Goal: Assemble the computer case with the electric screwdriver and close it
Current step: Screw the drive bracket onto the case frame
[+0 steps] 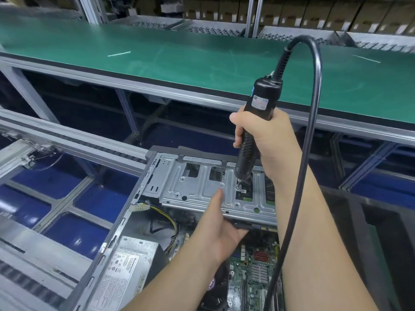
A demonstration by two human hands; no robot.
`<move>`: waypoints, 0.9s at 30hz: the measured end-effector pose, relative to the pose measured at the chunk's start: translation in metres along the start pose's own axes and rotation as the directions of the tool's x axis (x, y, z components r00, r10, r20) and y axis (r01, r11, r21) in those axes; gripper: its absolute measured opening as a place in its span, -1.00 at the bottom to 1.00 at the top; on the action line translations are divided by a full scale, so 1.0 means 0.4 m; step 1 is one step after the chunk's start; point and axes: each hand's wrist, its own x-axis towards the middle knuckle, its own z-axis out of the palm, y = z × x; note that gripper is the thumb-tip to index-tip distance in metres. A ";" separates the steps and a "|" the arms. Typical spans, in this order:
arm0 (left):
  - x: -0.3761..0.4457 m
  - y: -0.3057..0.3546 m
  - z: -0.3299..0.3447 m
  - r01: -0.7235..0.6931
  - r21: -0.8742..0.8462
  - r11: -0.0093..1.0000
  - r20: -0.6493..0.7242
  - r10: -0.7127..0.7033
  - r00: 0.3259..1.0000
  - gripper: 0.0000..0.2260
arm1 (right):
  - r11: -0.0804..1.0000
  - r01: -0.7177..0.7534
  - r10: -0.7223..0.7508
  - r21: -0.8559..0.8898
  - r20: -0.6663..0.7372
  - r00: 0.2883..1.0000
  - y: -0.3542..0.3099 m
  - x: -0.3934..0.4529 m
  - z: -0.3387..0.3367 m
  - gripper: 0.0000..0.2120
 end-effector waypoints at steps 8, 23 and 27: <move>0.023 0.001 -0.014 -0.031 0.027 0.999 -0.020 0.032 0.999 -0.62 | 1.000 -0.003 0.003 -0.010 0.005 1.000 -0.004 -0.005 -0.003 -0.87; 0.037 -0.010 -0.033 -0.125 0.068 0.990 0.047 0.122 0.991 -0.66 | 0.998 0.011 -0.011 -0.066 -0.008 1.000 -0.019 -0.024 0.000 -0.89; 0.040 -0.010 -0.033 -0.127 0.067 0.990 0.039 0.125 0.991 -0.65 | 0.994 0.009 -0.014 -0.110 -0.039 0.999 -0.014 -0.019 0.007 -0.84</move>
